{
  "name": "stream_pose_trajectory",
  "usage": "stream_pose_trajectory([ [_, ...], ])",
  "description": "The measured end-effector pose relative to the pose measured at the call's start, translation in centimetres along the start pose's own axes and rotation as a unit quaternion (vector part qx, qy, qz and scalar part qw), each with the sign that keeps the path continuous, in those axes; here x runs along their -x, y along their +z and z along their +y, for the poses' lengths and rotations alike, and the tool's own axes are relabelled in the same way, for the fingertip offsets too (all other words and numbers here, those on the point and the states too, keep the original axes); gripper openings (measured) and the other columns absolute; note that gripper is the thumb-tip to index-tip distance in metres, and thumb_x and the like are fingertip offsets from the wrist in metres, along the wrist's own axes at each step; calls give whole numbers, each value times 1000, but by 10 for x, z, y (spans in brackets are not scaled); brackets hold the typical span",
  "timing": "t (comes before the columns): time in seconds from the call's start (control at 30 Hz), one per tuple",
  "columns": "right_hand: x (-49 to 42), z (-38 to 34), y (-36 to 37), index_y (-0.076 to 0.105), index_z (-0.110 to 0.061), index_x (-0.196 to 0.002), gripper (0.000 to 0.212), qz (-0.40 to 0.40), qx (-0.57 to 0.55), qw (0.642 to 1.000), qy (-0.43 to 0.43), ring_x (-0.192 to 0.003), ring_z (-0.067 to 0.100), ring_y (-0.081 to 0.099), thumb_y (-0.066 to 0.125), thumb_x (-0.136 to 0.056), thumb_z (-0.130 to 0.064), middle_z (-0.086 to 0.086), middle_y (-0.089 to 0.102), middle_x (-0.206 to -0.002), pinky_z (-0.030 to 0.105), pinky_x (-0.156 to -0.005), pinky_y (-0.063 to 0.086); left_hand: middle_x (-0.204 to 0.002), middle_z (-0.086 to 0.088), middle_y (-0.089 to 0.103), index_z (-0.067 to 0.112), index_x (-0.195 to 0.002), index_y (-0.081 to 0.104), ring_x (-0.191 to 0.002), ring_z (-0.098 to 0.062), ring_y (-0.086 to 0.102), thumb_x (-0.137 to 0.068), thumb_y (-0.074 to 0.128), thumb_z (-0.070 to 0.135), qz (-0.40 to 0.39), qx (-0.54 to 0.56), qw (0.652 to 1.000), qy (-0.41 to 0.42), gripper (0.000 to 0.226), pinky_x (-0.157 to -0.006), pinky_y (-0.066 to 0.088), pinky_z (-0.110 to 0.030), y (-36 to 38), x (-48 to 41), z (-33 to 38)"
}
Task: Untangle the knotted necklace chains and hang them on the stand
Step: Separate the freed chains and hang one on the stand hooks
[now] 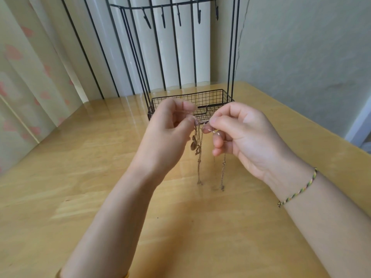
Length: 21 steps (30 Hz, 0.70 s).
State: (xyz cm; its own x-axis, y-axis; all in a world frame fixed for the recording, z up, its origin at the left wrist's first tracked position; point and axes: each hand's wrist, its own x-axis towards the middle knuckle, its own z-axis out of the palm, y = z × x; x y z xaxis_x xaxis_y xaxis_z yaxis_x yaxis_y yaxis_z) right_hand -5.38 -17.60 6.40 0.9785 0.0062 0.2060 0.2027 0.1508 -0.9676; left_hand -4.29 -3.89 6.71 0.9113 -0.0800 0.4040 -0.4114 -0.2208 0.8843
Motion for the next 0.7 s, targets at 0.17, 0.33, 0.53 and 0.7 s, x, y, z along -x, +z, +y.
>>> stream_pose_trajectory([
  [0.17,-1,4,-2,56,-4,-75,13,15,87,995,-38,-39,12,47,54,-84,6,3,57,-53,24,-40,44,-84,12,56,20,-98,62,-77,-3,52,-93,48,6,3,-213,972,97,21,-69,41,-7,-3,0,-1],
  [0.33,-3,5,-5,62,-6,-81,11,21,171,984,-43,-37,13,38,58,-80,4,-3,52,-53,25,-40,35,-85,8,49,14,-95,63,-77,4,44,-93,49,7,49,-325,931,162,15,-71,33,0,0,1,-6],
  [0.53,-1,3,-4,67,-9,-80,3,-9,132,991,-10,-33,9,27,69,-81,-7,9,43,-58,21,-35,21,-82,13,52,21,-88,54,-81,0,48,-93,49,8,56,-258,952,158,15,-72,35,-7,5,0,-5],
  [0.7,-1,3,-6,64,-7,-79,5,-1,110,994,3,-30,10,26,65,-83,-7,2,46,-50,18,-32,20,-71,5,57,11,-90,57,-62,-5,54,-95,46,6,34,-93,994,56,13,-55,42,-15,8,3,0],
])
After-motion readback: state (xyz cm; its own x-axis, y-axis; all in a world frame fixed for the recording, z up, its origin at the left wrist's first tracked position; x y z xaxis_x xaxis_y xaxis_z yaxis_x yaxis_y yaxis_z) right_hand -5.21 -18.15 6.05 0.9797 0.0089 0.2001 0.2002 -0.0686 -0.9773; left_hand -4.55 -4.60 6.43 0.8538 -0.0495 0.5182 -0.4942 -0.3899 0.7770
